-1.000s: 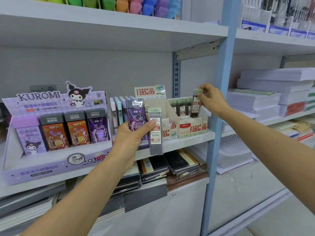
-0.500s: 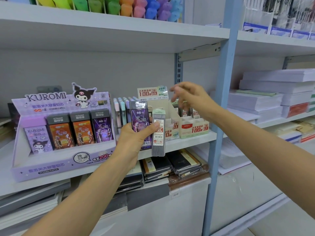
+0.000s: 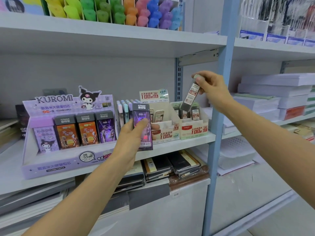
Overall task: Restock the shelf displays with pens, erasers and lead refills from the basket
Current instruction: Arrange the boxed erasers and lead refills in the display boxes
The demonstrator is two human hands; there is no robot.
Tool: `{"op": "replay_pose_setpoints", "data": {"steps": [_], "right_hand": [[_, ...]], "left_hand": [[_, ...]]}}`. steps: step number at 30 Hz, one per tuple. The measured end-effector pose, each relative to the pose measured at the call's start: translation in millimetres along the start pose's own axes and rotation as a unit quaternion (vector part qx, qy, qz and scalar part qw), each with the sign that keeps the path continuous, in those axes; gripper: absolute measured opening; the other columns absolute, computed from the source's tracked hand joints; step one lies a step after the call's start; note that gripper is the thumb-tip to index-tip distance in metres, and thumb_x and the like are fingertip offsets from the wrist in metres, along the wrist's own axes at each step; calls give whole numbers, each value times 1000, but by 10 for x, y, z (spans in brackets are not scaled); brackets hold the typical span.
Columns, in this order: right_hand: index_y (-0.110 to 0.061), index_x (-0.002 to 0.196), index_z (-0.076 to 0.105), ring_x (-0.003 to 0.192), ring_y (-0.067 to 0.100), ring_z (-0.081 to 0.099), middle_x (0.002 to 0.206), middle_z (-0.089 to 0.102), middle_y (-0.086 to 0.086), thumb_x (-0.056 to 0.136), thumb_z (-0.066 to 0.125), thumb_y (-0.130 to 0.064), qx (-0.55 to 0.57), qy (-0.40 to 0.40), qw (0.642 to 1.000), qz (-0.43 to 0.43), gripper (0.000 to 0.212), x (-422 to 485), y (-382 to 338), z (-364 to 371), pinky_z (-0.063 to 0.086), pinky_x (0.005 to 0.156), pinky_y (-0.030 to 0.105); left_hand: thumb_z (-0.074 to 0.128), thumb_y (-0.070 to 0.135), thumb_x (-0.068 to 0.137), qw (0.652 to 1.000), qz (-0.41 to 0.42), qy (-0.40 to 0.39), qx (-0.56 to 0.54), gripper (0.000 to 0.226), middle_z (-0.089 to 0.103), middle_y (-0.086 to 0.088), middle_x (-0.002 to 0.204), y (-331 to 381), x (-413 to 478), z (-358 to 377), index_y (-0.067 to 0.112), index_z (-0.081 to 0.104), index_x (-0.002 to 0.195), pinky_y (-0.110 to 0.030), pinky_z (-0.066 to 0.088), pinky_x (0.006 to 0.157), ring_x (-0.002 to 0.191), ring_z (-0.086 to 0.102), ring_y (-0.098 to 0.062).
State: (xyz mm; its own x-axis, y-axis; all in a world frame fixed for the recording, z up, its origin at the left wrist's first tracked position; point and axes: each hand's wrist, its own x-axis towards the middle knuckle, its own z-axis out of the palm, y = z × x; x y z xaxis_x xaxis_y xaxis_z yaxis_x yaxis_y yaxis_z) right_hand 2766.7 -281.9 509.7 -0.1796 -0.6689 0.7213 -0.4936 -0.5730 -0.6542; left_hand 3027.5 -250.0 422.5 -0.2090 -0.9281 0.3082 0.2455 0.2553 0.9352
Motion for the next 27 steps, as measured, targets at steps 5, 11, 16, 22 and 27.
{"op": "replay_pose_setpoints", "data": {"steps": [5, 11, 16, 22, 27], "right_hand": [[-7, 114, 65, 86, 16, 59, 98, 64, 6, 99, 51, -13, -50, 7, 998, 25, 21, 27, 238, 65, 52, 70, 23], [-21, 106, 66, 88, 13, 62, 96, 66, -3, 99, 53, -19, -91, -48, 993, 52, 15, -44, 398, 364, 53, 76, 26], [-16, 119, 65, 99, 19, 62, 110, 66, 2, 98, 52, -14, -170, -143, 970, 98, 24, -83, 501, 496, 50, 78, 23], [-12, 121, 60, 98, 12, 57, 117, 62, 5, 99, 51, -15, -83, 61, 994, -38, 24, -217, 108, 598, 51, 87, 27], [-18, 125, 60, 91, 2, 64, 107, 67, -7, 96, 57, -28, -24, -280, 958, -53, 31, -589, -504, 983, 55, 75, 21]], "left_hand": [[56, 23, 95, 1000, 2, -26, -17, 21, 76, -6, 96, 19, -36, -19, 19, 61, 115, -28, 59, 65, 81, 74, -18], [62, 22, 91, 999, 3, -48, 3, 25, 76, -8, 98, -13, -39, -102, 16, 61, 115, -28, 59, 65, 82, 74, -22], [73, 21, 72, 998, -13, -66, 18, 43, 76, -7, 97, -14, -47, -192, 13, 62, 113, -26, 58, 63, 80, 74, -22], [77, 9, 69, 998, -25, -52, 23, 43, 76, -9, 96, -10, -106, -244, 12, 62, 109, -34, 61, 71, 79, 74, -25], [73, -1, 80, 998, 16, -46, 42, 29, 77, -4, 91, 70, -225, -282, 13, 64, 103, -21, 57, 62, 77, 74, -19]]}}
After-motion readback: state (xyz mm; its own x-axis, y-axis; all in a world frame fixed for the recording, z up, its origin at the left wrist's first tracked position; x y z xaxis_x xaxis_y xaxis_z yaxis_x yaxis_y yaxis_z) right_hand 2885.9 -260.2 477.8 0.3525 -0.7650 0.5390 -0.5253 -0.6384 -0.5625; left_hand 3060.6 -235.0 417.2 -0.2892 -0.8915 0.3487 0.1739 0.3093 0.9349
